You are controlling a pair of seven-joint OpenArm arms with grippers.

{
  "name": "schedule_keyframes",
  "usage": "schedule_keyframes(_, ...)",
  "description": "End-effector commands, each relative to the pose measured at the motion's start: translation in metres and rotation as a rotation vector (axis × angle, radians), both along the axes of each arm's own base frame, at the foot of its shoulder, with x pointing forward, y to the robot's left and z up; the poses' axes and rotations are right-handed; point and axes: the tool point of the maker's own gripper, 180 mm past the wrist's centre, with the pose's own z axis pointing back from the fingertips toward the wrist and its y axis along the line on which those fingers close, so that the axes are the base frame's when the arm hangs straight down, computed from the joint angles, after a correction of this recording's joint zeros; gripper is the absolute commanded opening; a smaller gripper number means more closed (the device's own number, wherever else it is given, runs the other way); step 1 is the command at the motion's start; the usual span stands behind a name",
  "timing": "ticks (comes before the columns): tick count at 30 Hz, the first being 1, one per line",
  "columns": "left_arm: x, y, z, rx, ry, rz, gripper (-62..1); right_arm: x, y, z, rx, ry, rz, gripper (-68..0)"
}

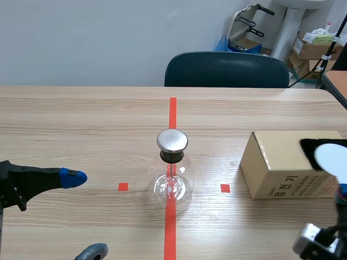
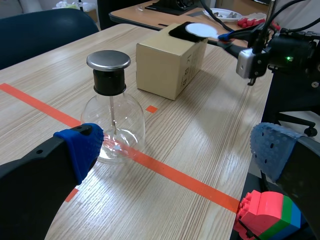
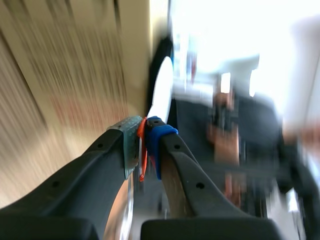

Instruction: Do the electroscope experiment

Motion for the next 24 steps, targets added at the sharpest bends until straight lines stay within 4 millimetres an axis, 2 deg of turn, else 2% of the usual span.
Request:
schedule_keyframes(1, -0.002, -0.004, 0.005, -0.030, 0.000, -0.005, 1.4, 0.004, -0.012, 0.018, -0.028, -0.079, -0.046, -66.7)
schedule_keyframes(4, -0.002, -0.004, 0.005, -0.029, 0.001, -0.005, 1.4, 0.002, -0.043, 0.021, -0.040, -0.096, -0.221, -66.7)
schedule_keyframes(6, -0.002, -0.004, 0.005, -0.029, 0.001, -0.005, 1.4, -0.001, -0.055, 0.023, -0.046, -0.103, -0.290, -66.7)
schedule_keyframes(8, -0.002, -0.004, 0.005, -0.029, 0.001, -0.005, 1.4, 0.002, -0.046, 0.022, -0.045, -0.098, -0.236, -66.7)
schedule_keyframes(11, -0.002, -0.004, 0.005, -0.029, 0.001, -0.005, 1.4, 0.004, -0.011, 0.018, -0.032, -0.078, -0.042, -66.7)
schedule_keyframes(12, -0.002, -0.004, 0.005, -0.029, 0.001, -0.005, 1.4, 0.004, -0.007, 0.017, -0.030, -0.076, -0.020, -66.7)
schedule_keyframes(13, -0.002, -0.004, 0.005, -0.029, 0.001, -0.005, 1.4, 0.004, -0.009, 0.017, -0.030, -0.077, -0.029, -66.7)
schedule_keyframes(17, -0.002, -0.004, 0.005, -0.029, 0.001, -0.005, 1.4, 0.001, -0.049, 0.022, -0.047, -0.099, -0.251, -66.7)
schedule_keyframes(18, -0.002, -0.004, 0.005, -0.029, 0.001, -0.005, 1.4, 0.000, -0.052, 0.023, -0.053, -0.100, -0.264, -66.7)
schedule_keyframes(19, -0.002, -0.004, 0.005, -0.029, 0.001, -0.005, 1.4, 0.001, -0.049, 0.023, -0.060, -0.097, -0.237, -66.7)
schedule_keyframes(22, -0.003, -0.004, 0.003, -0.021, 0.005, -0.005, 1.4, 0.005, -0.013, 0.018, -0.056, -0.076, -0.033, -66.7)
schedule_keyframes(24, -0.002, -0.004, 0.002, -0.017, 0.010, -0.003, 1.4, 0.004, 0.001, 0.016, -0.051, -0.067, 0.048, -66.7)
